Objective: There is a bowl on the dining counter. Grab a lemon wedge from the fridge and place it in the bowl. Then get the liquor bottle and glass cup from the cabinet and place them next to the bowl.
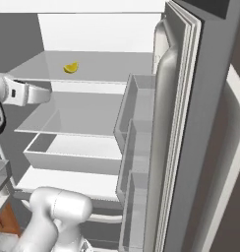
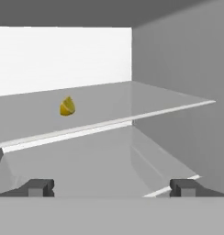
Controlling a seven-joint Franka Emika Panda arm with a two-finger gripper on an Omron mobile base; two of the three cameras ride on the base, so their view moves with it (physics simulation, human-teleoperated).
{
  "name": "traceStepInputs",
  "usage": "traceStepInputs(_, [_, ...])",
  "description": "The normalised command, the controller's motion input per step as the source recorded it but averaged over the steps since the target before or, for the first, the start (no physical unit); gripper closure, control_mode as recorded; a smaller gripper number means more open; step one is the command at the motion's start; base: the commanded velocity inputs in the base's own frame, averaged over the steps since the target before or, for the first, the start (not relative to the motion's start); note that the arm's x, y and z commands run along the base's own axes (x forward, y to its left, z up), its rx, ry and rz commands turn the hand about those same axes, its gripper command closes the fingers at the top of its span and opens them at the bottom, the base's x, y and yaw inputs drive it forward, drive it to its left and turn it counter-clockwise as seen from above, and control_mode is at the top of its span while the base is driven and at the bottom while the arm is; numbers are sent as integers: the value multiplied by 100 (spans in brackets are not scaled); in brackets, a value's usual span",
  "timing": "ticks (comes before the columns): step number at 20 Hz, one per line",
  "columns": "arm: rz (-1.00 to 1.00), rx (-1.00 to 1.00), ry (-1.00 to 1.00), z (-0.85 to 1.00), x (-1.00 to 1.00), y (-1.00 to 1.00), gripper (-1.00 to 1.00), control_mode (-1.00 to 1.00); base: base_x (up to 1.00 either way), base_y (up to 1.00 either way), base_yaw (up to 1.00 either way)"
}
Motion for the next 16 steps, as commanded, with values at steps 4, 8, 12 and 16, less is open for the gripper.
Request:
traceStepInputs(4, [-8, 4, 0, 30, 33, 6, -100, -100, 0, 0, 0])
traceStepInputs(8, [-1, 9, 0, 12, 43, 1, -100, -100, 0, 0, 0])
traceStepInputs(12, [0, 4, 0, 0, 35, 2, -100, -100, 0, 0, 0])
traceStepInputs(16, [0, 0, 0, -2, 8, 0, -100, -100, 0, 0, 0])
